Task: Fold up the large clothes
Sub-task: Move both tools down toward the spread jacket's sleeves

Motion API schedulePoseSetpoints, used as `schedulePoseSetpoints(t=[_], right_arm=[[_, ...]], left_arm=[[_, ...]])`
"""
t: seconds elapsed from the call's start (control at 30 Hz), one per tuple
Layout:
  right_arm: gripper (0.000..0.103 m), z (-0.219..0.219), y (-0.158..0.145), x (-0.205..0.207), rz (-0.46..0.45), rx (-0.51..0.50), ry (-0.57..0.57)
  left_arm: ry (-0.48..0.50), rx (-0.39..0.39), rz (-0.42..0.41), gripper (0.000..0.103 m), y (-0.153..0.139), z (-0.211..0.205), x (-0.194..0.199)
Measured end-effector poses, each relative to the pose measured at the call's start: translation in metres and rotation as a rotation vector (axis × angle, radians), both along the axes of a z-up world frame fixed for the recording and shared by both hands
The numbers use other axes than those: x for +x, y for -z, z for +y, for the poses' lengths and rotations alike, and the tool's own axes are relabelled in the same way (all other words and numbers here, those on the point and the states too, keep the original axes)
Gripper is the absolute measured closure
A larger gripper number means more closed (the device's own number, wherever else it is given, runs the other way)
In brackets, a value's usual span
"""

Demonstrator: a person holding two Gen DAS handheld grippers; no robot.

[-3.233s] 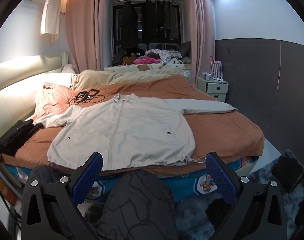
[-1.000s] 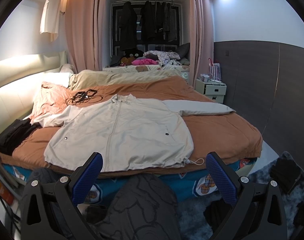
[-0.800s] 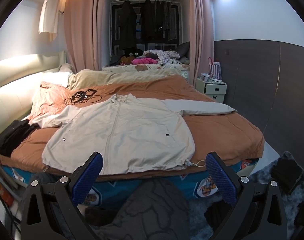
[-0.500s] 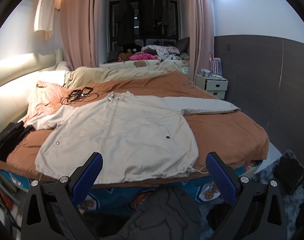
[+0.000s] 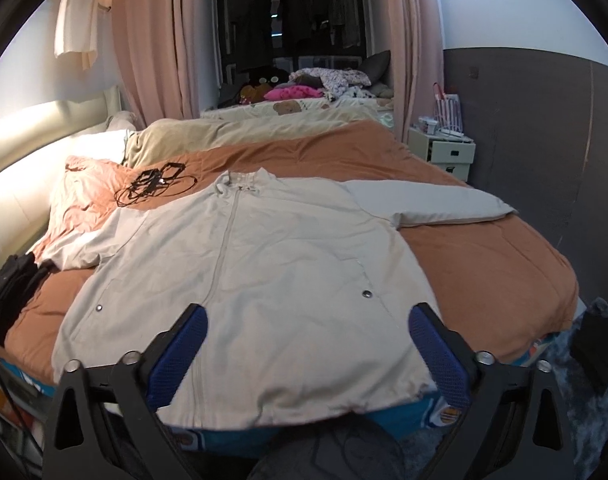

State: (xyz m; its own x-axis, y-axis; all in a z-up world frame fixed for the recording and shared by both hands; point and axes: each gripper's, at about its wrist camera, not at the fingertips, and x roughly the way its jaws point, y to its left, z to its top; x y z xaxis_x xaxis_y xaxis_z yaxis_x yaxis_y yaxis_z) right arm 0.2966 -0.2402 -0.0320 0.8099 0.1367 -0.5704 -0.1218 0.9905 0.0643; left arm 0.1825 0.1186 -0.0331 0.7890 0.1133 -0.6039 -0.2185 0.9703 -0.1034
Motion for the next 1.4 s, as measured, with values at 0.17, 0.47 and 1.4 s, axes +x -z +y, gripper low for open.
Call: schedulePoseSetpoints(t=[0.17, 0.47, 1.4], right_arm=[[0.014, 0.017, 0.009, 0.038, 0.051, 0.015, -0.021], [0.022, 0.063, 0.019, 0.094, 0.118, 0.046, -0.101], [0.052, 0.233, 0.063, 0.214, 0.276, 0.025, -0.212]], left_arm=[[-0.071, -0.014, 0.036, 0.007, 0.0, 0.047, 0.026], [-0.215, -0.097, 0.048, 0.011, 0.001, 0.139, 0.065], [-0.5, -0.331, 0.185, 0.025, 0.114, 0.333, 0.235]])
